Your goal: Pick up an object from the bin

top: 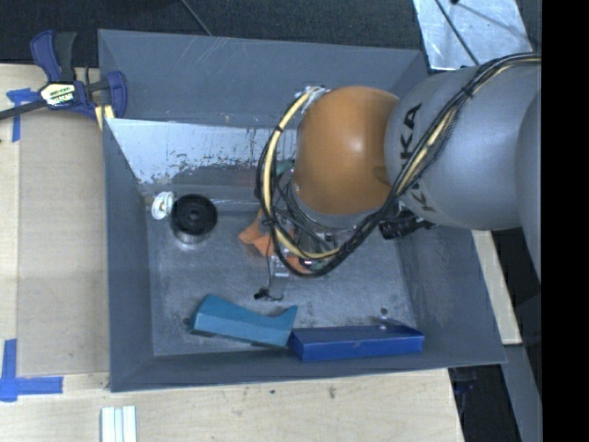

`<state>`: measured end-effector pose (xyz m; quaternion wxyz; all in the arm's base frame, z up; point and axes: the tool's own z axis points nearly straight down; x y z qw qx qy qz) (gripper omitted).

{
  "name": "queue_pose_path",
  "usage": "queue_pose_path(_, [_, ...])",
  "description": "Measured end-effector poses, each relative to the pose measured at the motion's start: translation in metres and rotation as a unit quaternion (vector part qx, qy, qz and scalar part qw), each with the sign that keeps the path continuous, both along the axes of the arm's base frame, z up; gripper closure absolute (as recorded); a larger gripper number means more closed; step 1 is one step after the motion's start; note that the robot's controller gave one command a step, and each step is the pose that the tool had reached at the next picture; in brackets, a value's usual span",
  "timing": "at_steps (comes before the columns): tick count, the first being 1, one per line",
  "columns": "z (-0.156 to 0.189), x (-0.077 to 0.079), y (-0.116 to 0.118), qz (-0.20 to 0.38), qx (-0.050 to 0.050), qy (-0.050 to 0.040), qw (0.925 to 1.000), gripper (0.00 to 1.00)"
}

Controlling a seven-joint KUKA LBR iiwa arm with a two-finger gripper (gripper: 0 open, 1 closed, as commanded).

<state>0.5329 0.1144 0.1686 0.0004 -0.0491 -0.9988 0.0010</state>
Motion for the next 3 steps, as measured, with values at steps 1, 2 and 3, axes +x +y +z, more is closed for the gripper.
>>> queue_pose_path(1, [0.01, 0.037, -0.006, 0.004, 0.001, -0.001, 1.0, 0.0])
queue_pose_path(2, [-0.014, 0.043, -0.031, 0.008, 0.002, -0.0057, 1.0, 0.0])
queue_pose_path(3, [-0.067, 0.04, -0.042, -0.034, 0.001, -0.0031, 0.9994, 0.0])
